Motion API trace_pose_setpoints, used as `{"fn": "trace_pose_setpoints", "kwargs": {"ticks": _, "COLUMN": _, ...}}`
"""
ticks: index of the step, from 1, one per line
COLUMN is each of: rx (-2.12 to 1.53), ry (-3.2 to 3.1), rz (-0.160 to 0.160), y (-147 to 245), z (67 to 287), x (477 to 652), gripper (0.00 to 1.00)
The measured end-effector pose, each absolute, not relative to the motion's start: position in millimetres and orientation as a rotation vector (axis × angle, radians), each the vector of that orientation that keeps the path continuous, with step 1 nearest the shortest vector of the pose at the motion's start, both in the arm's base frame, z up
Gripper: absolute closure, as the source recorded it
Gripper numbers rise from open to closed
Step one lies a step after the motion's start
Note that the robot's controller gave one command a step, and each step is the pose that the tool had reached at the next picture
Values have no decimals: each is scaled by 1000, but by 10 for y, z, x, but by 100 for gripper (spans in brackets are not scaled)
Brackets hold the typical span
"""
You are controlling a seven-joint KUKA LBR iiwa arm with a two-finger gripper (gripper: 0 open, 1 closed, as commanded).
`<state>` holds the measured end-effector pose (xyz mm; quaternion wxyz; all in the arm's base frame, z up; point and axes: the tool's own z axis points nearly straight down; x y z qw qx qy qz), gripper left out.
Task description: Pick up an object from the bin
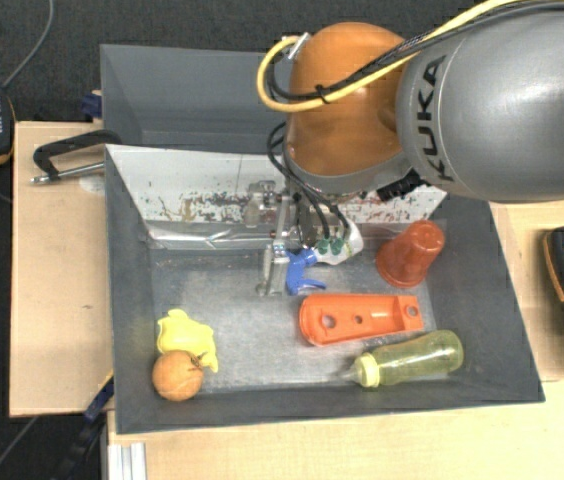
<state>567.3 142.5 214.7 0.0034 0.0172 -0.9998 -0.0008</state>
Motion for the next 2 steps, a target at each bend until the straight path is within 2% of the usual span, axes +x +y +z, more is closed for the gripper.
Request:
{"fn": "trace_pose_setpoints", "kwargs": {"ticks": 1, "rx": 40, "ry": -3130, "rz": 4, "y": 1276, "z": 2281, "x": 5667, "gripper": 0}}
{"fn": "trace_pose_setpoints", "kwargs": {"ticks": 2, "rx": 34, "ry": -3148, "rz": -7, "y": 1415, "z": 2541, "x": 5677, "gripper": 0}}
